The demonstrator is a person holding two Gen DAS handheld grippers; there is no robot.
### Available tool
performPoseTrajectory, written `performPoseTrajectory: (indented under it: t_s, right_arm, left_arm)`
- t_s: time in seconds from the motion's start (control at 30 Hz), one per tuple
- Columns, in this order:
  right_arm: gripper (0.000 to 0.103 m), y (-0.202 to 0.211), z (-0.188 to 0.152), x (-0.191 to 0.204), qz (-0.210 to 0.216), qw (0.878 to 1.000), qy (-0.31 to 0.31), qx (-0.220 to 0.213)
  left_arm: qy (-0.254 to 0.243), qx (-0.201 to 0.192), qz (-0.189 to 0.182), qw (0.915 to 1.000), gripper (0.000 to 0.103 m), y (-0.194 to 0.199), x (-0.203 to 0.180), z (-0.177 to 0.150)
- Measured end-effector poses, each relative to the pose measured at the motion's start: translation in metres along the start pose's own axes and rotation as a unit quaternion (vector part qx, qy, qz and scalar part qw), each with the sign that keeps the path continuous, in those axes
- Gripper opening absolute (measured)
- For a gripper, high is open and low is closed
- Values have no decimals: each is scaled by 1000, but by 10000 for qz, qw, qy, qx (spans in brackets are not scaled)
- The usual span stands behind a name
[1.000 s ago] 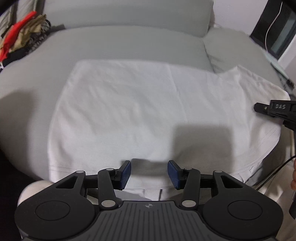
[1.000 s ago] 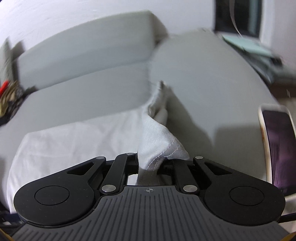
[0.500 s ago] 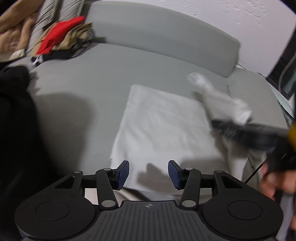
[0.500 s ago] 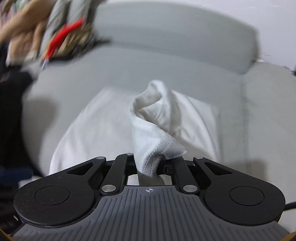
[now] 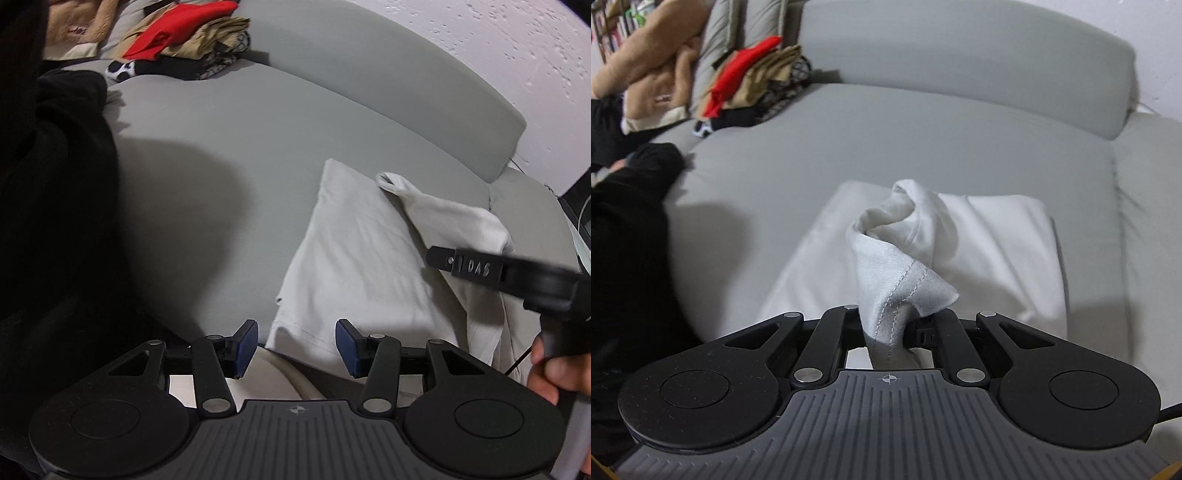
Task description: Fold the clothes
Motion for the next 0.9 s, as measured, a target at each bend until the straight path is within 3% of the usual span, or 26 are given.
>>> performPoseTrajectory:
  t_s: [0.37,0.5,0.53,0.6,0.63,0.73,0.9]
  right_arm:
    - [9,-6,12,40,183,9997,127,-134]
    - [10,-19,8,47,247,9992,264,145]
    - [23,-23,6,48,383,9984,284,304]
    - [33,-19,1,50,1102,9926,164,491]
    - [37,-12,-1,51,1557,9862,81,549]
    - [43,26,-14,36,2263,9726,-179,502]
    - [49,89,-54,-28,2245,9698,-938,173]
  left_arm:
    - [225,19,49,9997,46,2,12,-1]
    - [224,14,90,9997,47,2,12,0]
    - [224,26,111,9997,47,2,13,-1]
    - [230,46,146,9996,47,2,12,-1]
    - [234,43,164,9996,47,3,13,-2]
    - [281,17,261,9993,47,9,16,-4]
    - [269,69,384,9989,48,12,16,-10]
Point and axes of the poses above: each gripper's, at about its wrist camera, not at the fingertips, and y roughly against the way its jaws point, x to its left, z to its top, the point moved 6 cm from there along -y, roughly the way its jaws point, and after that the axes turned 9 degrees about z, right-handed, at the moved point
